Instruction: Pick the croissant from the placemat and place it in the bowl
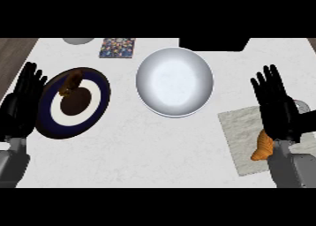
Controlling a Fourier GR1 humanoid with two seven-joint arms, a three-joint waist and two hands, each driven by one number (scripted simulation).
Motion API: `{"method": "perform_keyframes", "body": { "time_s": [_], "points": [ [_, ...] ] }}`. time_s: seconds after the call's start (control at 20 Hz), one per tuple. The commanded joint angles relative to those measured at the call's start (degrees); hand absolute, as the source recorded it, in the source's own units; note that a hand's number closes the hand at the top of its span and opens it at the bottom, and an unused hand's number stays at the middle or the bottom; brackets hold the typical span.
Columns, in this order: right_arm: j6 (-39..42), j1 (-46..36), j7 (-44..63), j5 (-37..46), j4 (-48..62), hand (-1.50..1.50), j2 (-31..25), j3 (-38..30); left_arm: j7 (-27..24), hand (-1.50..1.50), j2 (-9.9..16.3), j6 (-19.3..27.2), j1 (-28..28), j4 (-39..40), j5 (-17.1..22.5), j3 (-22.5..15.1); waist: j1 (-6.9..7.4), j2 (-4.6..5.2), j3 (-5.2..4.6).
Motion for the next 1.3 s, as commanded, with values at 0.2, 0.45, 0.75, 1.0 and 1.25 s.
{"method": "perform_keyframes", "body": {
  "time_s": [0.2,0.45,0.75,1.0,1.25],
  "points": [
    [-18.8,7.6,-2.7,18.3,5.5,1.5,-6.0,-3.0,7.0,0.0,4.9,-4.9,0.5,-1.4,-2.6,-4.6,-3.53,-0.48,-1.24],
    [-33.0,14.1,-5.5,36.7,8.3,-1.5,-10.4,0.6,9.4,0.0,3.5,-8.2,2.2,-1.3,-0.9,-7.5,-3.63,-0.52,-1.38],
    [-47.3,12.7,-1.3,58.0,9.2,-1.5,-2.9,12.0,16.8,0.0,3.7,-7.7,-1.6,-5.1,-0.6,-8.5,-1.53,-0.57,-1.23],
    [-42.6,12.0,18.9,75.1,10.1,-1.5,-2.9,9.2,14.6,0.0,3.6,-8.7,1.1,-5.3,-0.9,-8.4,-1.52,-0.77,-1.68],
    [-25.9,8.7,35.1,83.1,10.0,-1.5,-3.2,7.8,15.6,0.0,3.8,-9.1,-1.0,-3.8,-0.2,-7.5,-1.94,-0.66,-1.81]
  ]
}}
